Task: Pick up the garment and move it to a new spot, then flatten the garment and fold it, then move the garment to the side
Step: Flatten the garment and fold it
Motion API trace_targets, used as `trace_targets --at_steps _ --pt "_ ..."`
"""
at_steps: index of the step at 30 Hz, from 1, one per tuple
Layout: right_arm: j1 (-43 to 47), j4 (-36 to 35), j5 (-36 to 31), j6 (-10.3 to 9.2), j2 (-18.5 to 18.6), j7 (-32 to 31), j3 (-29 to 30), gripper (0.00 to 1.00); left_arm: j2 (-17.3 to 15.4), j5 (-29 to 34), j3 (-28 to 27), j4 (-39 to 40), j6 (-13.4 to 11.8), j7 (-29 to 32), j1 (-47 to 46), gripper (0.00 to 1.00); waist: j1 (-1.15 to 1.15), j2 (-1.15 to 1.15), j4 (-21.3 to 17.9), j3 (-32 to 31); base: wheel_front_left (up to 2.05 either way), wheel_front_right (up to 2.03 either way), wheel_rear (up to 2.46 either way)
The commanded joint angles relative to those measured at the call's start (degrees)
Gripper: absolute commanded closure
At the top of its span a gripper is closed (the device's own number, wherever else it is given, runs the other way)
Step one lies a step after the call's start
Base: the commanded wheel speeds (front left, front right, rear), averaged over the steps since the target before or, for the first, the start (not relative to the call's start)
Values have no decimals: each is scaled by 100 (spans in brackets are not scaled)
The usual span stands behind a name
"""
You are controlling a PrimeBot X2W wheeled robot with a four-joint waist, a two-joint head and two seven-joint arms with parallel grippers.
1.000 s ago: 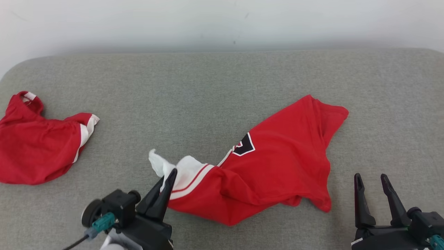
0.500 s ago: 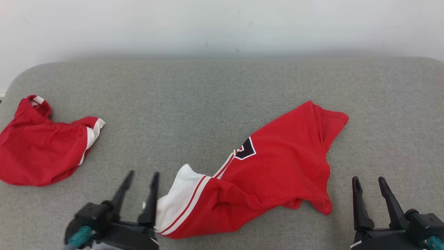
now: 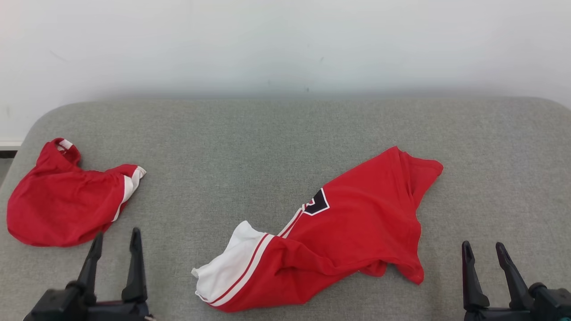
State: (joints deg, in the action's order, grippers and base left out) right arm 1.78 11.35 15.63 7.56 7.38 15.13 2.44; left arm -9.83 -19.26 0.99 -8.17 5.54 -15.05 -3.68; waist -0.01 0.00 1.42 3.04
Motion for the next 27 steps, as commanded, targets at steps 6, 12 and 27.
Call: trace_targets --at_steps 6,12,27 --pt "218 -3 53 -15 -21 1 100 0 179 283 -340 125 48 -19 435 0 1 0 84 -117 0 0 0" --pt "335 79 76 -15 -49 1 112 0 250 603 -378 125 90 -19 670 0 1 0 124 -182 0 0 0" --pt "-62 723 65 -15 177 -121 -299 0 379 844 -358 63 162 -19 541 0 1 0 257 -154 0 0 0"
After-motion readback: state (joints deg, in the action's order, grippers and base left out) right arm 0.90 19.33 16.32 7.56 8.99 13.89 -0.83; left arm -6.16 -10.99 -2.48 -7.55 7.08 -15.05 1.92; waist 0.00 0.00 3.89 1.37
